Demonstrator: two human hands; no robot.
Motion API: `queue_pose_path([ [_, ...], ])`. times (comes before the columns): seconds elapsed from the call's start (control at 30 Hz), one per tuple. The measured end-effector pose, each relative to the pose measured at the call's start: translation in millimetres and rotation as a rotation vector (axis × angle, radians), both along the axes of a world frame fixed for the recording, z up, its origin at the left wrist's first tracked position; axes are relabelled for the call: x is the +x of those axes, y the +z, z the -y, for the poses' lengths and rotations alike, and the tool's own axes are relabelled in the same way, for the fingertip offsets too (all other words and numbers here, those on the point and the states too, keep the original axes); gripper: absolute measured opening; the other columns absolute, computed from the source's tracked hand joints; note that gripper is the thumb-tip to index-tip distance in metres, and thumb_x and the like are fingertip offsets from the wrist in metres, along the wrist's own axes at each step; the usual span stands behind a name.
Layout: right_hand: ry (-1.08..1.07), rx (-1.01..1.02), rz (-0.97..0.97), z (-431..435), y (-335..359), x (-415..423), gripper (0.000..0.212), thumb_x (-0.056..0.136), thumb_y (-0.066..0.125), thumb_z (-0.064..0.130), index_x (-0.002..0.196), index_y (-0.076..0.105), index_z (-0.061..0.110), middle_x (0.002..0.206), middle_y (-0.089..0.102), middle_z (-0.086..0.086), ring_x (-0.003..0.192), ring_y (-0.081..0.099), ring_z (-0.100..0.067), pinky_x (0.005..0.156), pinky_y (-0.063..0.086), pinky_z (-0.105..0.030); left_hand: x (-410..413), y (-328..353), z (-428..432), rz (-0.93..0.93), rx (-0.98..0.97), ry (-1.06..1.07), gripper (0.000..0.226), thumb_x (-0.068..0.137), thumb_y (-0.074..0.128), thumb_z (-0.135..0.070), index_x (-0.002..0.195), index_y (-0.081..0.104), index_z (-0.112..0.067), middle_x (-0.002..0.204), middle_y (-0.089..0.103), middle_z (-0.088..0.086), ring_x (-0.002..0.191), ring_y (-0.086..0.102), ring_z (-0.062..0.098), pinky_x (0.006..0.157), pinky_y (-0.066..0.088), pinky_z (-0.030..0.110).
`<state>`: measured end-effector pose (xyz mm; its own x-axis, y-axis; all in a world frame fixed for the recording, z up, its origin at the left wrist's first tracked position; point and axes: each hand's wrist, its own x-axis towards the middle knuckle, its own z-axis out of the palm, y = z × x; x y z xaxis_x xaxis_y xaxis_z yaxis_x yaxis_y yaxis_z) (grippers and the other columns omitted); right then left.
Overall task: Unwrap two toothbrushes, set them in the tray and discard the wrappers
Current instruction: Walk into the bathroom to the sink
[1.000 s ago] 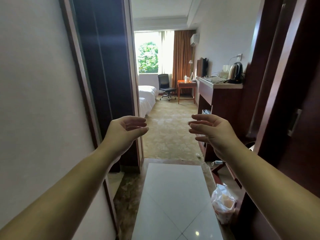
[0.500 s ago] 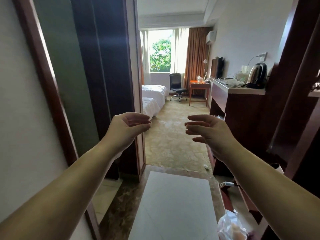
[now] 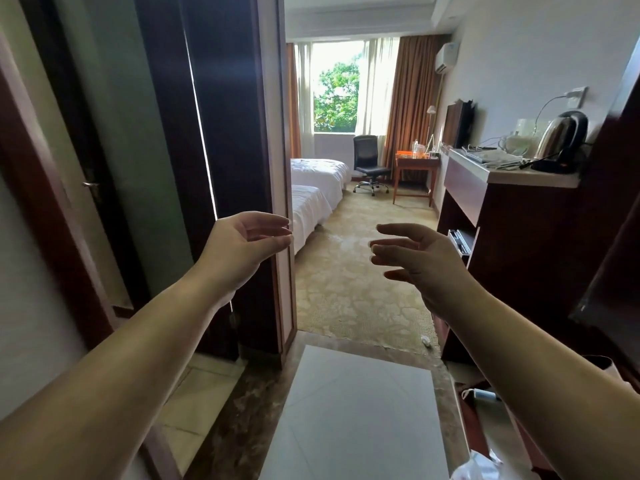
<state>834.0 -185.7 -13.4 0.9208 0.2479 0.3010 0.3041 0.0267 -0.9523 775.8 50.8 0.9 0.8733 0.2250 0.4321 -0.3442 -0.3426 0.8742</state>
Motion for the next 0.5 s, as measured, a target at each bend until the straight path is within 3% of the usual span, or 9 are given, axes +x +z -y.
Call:
queue_pose_path([
  [0.17,-0.02,-0.001,-0.001,-17,-6,66,0.029,0.074,0.073,0.014,0.1,0.067,0.025,0.089,0.076,0.001,0.082,0.072,-0.014,0.066,0.051,-0.027,67,2,-23,0.017,0.056,-0.023,0.019,0.076,0.072,-0.013,0.089,0.069,-0.027,0.091,0.073,-0.008,0.085,0.068,-0.001,0.067,0.049,0.01],
  [0.5,-0.054,-0.012,0.004,-70,16,206,0.027,0.073,0.073,0.012,0.097,0.068,0.023,0.086,0.076,0.001,0.082,0.072,-0.016,0.07,0.053,-0.031,218,22,-78,0.032,0.079,-0.04,0.019,0.074,0.072,-0.013,0.09,0.069,-0.024,0.09,0.073,-0.007,0.084,0.069,0.001,0.073,0.049,0.017],
])
